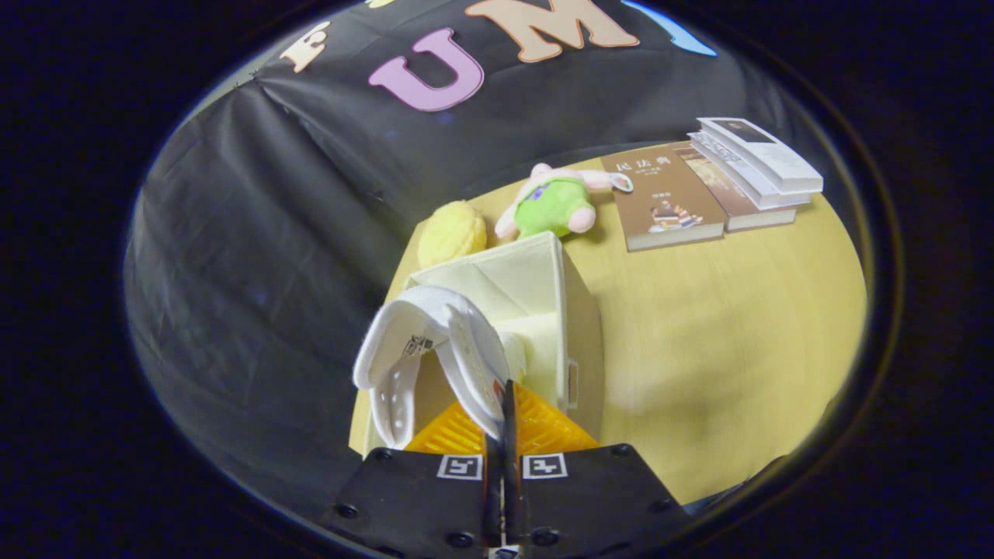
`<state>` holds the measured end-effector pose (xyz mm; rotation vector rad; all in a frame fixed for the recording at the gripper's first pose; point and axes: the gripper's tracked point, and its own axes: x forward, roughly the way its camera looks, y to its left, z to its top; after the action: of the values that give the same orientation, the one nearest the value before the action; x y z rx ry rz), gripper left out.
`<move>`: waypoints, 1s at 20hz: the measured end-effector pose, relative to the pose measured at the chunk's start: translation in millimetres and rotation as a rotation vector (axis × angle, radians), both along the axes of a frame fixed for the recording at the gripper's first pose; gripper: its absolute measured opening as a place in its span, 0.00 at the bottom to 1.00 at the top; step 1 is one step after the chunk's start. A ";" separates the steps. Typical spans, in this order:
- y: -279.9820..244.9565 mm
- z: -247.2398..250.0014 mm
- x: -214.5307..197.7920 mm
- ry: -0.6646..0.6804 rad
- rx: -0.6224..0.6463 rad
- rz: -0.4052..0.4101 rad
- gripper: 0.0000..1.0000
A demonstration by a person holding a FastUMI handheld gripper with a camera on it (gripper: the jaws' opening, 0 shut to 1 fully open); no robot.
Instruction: Open the storage box then place both shoes into the box .Put the left shoe in first, then the right shoe, with the right side of both shoes facing outward in a uniform manner.
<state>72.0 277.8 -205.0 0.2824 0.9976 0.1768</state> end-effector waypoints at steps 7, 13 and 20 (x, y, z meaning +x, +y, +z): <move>2.3 -3.5 -2.5 -0.004 0.002 0.028 0.10; 7.7 34.2 -14.4 -0.068 0.083 0.098 0.61; -50.2 103.7 -28.6 -0.297 0.113 0.139 0.86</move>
<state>43.4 227.6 -101.3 0.2804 0.7132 0.3911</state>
